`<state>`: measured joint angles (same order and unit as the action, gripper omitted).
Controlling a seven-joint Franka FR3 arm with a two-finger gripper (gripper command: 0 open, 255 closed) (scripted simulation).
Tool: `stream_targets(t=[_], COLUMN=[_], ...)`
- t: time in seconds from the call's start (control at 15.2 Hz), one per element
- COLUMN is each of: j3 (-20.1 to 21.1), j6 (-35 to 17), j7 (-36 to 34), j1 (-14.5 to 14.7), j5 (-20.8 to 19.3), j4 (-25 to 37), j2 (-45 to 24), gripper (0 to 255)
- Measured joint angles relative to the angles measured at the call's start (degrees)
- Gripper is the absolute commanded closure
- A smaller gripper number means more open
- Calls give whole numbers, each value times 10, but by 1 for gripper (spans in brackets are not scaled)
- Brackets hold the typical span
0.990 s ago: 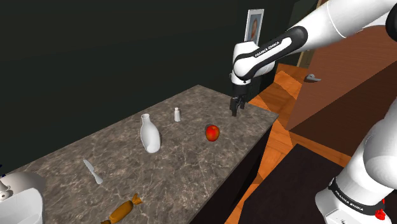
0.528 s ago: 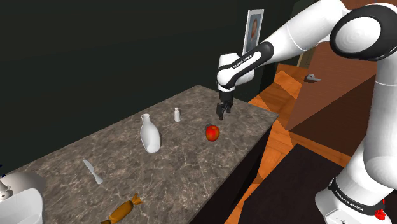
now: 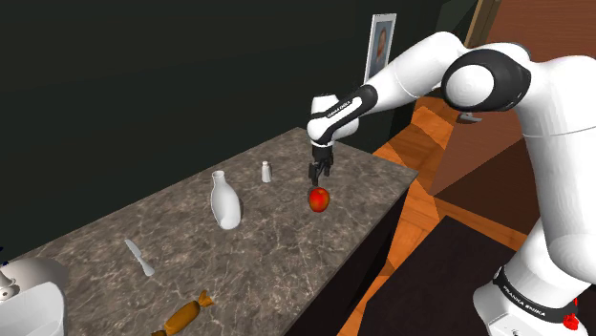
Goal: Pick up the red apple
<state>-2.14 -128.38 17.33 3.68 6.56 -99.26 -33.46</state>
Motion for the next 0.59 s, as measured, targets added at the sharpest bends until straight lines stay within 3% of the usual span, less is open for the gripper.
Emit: stream_targets(t=[0.4,0.46,0.59], j3=[2,2,2], j6=[-30,-32,-34], j7=[4,4,4], j1=[-1,-1,-1], j5=[3,3,3], j4=[3,2,2], j2=[-33,-34,-35], gripper=[0,255,255])
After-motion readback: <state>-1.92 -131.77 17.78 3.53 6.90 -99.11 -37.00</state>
